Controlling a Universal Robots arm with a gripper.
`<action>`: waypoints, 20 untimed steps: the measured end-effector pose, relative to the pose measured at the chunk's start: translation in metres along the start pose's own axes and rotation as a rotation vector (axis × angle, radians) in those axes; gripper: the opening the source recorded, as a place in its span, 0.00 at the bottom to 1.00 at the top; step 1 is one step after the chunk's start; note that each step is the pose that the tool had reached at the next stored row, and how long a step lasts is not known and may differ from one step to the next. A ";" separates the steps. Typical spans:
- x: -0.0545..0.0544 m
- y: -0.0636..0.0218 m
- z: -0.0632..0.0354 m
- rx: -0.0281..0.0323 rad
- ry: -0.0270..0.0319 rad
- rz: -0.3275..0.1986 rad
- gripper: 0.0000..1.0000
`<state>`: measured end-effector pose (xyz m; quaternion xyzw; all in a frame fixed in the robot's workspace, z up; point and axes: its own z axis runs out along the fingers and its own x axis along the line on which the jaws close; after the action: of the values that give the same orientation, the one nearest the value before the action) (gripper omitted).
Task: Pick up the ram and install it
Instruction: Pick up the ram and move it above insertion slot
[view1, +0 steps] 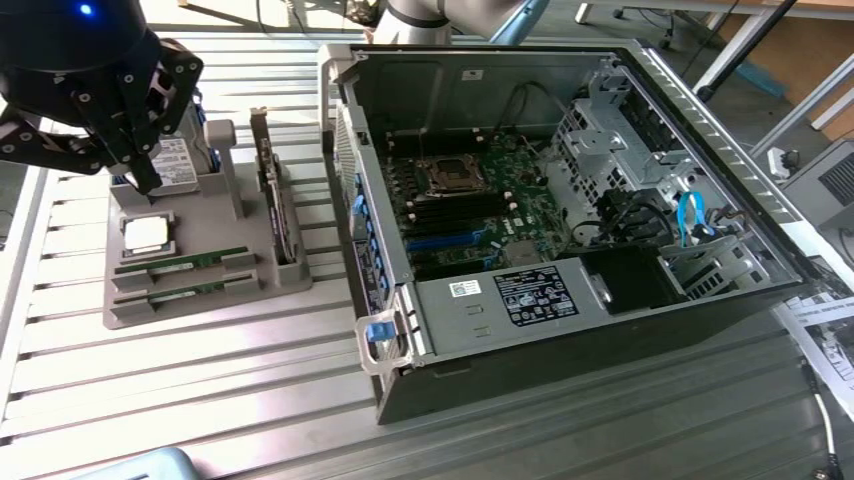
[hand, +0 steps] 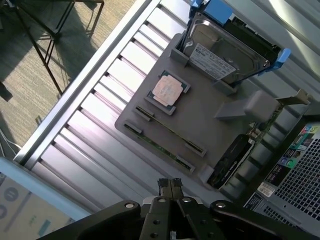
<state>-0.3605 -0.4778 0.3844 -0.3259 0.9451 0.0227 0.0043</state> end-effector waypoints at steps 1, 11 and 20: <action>0.000 0.0000 0.0000 -0.0001 0.0002 -0.004 0.11; 0.000 0.0000 0.0000 -0.0010 0.0021 -0.048 0.11; 0.000 0.0000 0.0000 -0.0016 0.0039 -0.088 0.11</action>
<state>-0.3605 -0.4778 0.3843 -0.3674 0.9298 0.0226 0.0032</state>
